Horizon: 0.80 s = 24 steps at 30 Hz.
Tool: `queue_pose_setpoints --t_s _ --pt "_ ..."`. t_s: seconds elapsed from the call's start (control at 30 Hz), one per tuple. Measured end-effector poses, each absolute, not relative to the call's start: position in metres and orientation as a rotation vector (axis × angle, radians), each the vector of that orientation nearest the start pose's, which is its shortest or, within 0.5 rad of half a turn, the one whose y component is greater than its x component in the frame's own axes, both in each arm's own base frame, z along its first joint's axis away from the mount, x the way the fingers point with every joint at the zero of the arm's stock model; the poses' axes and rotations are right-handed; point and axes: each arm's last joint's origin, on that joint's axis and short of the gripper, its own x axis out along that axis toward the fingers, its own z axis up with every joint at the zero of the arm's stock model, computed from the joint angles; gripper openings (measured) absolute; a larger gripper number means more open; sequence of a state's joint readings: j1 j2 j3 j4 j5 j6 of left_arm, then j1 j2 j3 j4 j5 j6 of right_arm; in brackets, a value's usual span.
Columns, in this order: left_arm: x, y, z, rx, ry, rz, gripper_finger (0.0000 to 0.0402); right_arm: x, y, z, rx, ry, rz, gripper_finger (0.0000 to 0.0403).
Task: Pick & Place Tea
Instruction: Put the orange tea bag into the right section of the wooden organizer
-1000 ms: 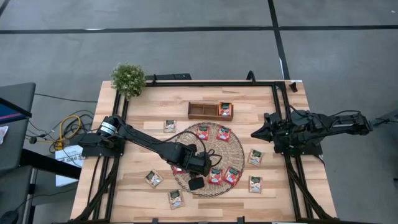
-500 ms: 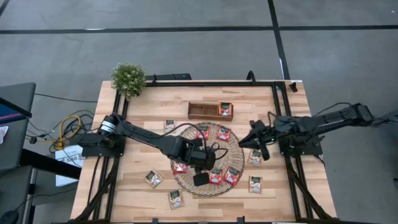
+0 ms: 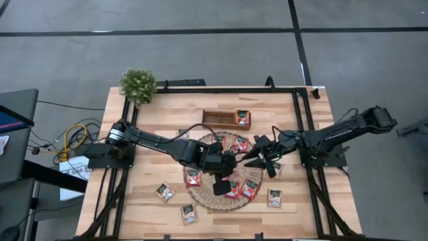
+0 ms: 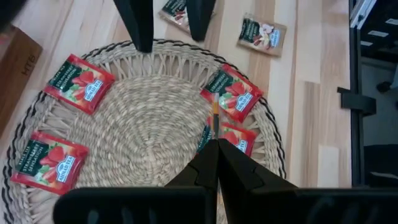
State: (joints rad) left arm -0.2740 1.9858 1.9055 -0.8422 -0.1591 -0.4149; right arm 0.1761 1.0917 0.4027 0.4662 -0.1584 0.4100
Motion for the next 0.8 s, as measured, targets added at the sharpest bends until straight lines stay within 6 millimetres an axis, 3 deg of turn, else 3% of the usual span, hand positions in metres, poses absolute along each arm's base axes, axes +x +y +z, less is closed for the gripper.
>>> queue_pose_setpoints --t_s 0.43,0.8 --pt "0.421 -0.106 0.31 -0.185 0.896 0.101 0.0 0.242 0.048 0.213 0.332 0.312 0.287 0.0146" --pt "0.421 -0.104 0.31 -0.165 0.893 0.107 0.0 0.243 0.049 0.212 0.336 0.329 0.31 0.0149"
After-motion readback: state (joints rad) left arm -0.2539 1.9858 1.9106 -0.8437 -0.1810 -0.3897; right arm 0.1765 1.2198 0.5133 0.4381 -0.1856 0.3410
